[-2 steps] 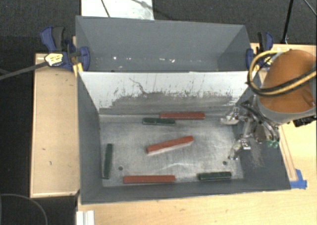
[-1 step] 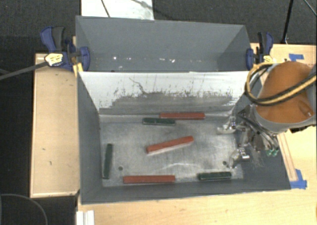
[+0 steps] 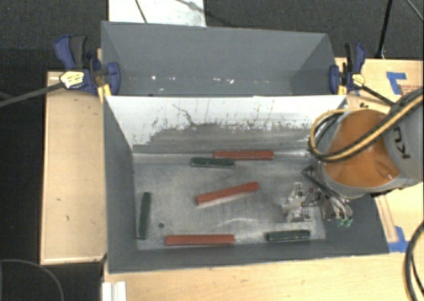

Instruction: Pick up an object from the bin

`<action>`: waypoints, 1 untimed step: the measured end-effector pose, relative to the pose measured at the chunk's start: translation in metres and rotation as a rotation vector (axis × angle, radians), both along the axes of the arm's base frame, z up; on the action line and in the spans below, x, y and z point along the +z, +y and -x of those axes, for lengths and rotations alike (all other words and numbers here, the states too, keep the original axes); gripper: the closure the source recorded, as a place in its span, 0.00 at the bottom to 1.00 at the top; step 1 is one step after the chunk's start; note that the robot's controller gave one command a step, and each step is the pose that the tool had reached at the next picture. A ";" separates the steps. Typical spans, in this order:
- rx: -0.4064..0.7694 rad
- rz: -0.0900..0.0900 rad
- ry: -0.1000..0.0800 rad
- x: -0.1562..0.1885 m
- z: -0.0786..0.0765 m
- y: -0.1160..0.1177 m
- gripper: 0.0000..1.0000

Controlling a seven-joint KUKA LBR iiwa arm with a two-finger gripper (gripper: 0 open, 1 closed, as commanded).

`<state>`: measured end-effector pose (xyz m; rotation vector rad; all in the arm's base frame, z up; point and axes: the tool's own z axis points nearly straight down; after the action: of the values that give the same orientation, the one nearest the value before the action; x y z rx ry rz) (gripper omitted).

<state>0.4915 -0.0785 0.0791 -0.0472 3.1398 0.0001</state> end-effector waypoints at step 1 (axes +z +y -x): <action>0.001 0.001 -0.015 0.003 -0.004 0.000 0.00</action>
Offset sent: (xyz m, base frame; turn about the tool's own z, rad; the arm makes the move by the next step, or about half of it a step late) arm 0.0000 0.0000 0.0000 0.0000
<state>0.4957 -0.0786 0.0817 -0.0489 3.1245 -0.0025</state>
